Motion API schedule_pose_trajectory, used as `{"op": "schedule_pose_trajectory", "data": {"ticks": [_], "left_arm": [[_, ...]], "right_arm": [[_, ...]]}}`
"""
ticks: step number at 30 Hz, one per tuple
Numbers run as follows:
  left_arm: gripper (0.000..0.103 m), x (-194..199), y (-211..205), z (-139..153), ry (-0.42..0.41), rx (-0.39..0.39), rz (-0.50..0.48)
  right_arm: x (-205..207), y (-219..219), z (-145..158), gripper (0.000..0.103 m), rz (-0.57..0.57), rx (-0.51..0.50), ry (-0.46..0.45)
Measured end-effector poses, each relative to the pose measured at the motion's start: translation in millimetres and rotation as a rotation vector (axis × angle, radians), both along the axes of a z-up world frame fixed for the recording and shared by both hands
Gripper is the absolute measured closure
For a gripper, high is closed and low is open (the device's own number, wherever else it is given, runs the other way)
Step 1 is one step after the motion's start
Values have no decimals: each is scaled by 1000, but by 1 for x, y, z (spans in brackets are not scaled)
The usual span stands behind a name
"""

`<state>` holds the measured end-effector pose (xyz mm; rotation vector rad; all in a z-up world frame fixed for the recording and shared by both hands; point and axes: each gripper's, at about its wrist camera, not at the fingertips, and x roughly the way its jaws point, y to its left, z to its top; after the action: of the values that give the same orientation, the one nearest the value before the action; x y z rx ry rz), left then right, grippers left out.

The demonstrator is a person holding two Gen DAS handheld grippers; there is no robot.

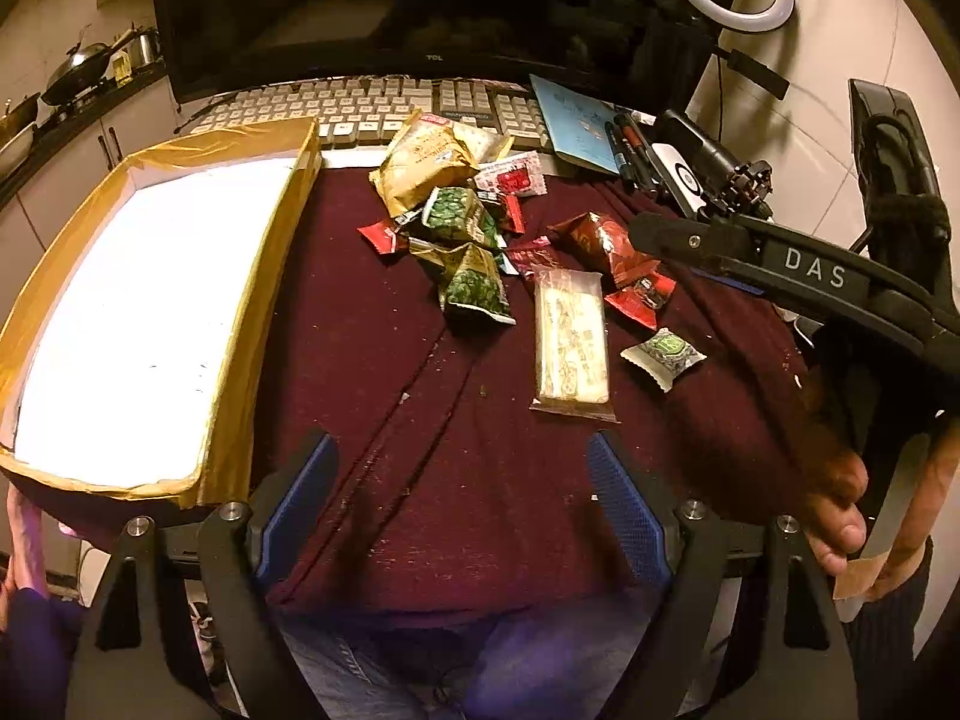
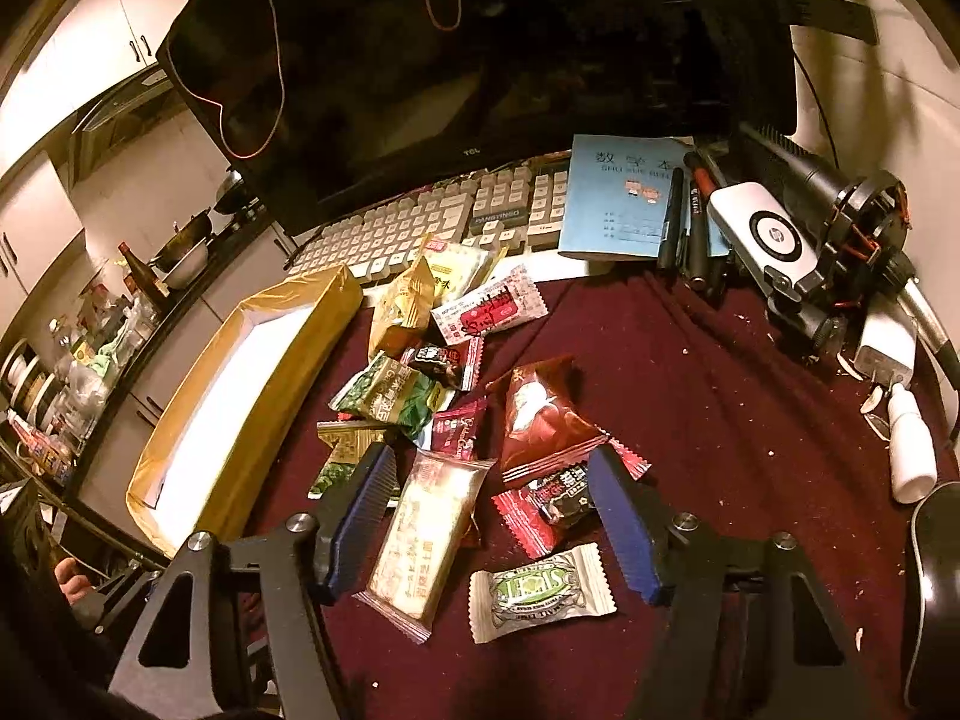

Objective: Organize snacks
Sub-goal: 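Lower the right gripper onto the red snack bag and close, then grasp the clear pastry pack with the left gripper while right holds red bag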

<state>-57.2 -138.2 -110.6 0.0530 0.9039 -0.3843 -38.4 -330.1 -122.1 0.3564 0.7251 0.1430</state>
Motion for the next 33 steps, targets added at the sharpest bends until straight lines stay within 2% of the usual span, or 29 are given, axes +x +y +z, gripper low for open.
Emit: {"op": "schedule_pose_trajectory", "data": {"ticks": [5, 10, 13, 14, 15, 20, 25, 28, 33], "left_arm": [[18, -1, -4, 3, -5, -7, -20], [18, 0, -7, 2, 3, -3, -22], [18, 3, -9, 1, 6, 14, -15], [18, 3, -9, 1, 5, 18, -15], [18, 5, -10, 0, 6, 25, -13], [18, 12, -11, -2, 22, 24, -15], [18, 15, -20, -1, 25, 16, -42], [18, 15, -26, -2, 14, 32, -68], [18, 22, -27, -4, 41, -10, -81]], "right_arm": [[11, -5, -4, 33, -19, -26, 11], [45, -6, -12, 33, 16, -10, 49], [62, -4, -25, 46, 39, -1, 90], [65, -3, -27, 52, 42, -11, 96], [67, 0, -29, 64, 45, -30, 106], [62, 11, -31, 70, 48, -115, 100], [37, -15, -17, 73, 4, 6, -26], [27, -32, -20, 73, -57, 85, -58], [18, -50, -20, 73, -123, 155, -99]]}}
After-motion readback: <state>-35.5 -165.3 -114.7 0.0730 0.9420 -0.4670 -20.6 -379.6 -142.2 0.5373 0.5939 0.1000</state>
